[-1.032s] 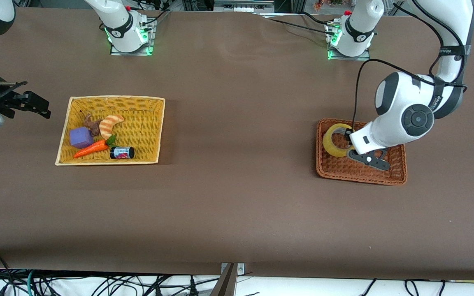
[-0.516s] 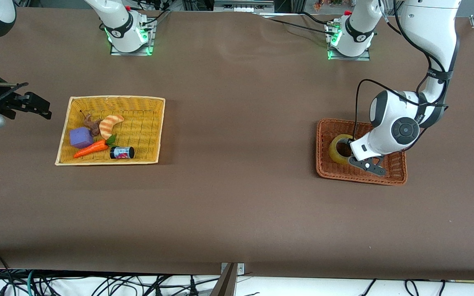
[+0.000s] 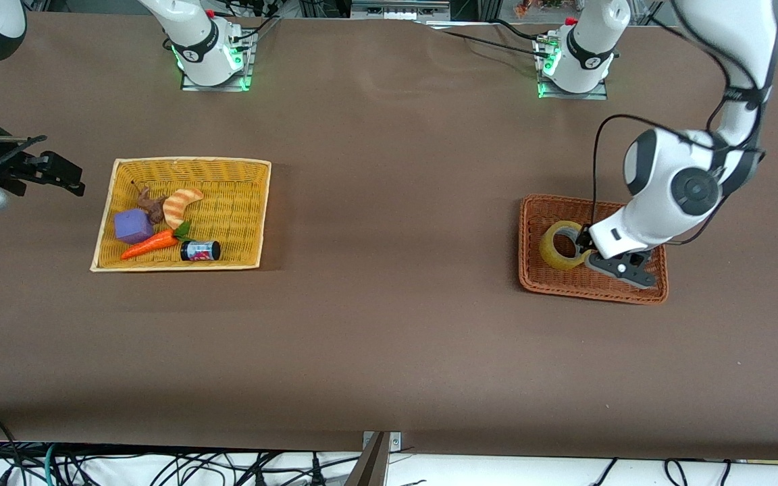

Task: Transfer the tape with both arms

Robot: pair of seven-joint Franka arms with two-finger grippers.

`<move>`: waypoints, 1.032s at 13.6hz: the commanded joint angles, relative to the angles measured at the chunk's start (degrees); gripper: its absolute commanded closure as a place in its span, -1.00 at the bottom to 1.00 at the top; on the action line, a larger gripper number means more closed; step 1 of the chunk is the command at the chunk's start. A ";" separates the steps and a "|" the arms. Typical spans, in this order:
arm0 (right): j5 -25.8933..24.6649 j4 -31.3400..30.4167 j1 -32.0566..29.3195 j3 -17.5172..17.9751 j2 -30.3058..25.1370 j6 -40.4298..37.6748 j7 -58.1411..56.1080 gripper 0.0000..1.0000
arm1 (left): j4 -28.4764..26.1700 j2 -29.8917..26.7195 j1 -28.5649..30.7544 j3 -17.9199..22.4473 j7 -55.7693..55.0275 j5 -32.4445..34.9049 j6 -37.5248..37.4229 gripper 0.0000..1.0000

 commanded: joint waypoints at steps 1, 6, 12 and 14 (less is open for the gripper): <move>0.84 1.02 -0.93 0.67 0.32 -0.11 -0.20 -1.00 | -1.27 -13.42 -0.34 -0.52 -0.14 1.29 -7.97 -1.00; 0.84 1.02 -0.93 0.67 0.32 -0.20 -0.11 -1.00 | 11.18 -18.91 0.18 -0.96 -0.31 1.38 -26.59 -1.00; 0.84 1.02 -0.93 0.67 0.32 -0.11 -0.11 -1.00 | 14.64 -18.73 1.42 -0.79 -0.93 1.47 -31.64 -1.00; 0.84 1.02 -0.93 0.67 0.32 -0.20 -0.03 -1.00 | 14.64 -18.64 1.42 -0.87 -1.02 1.47 -31.64 -1.00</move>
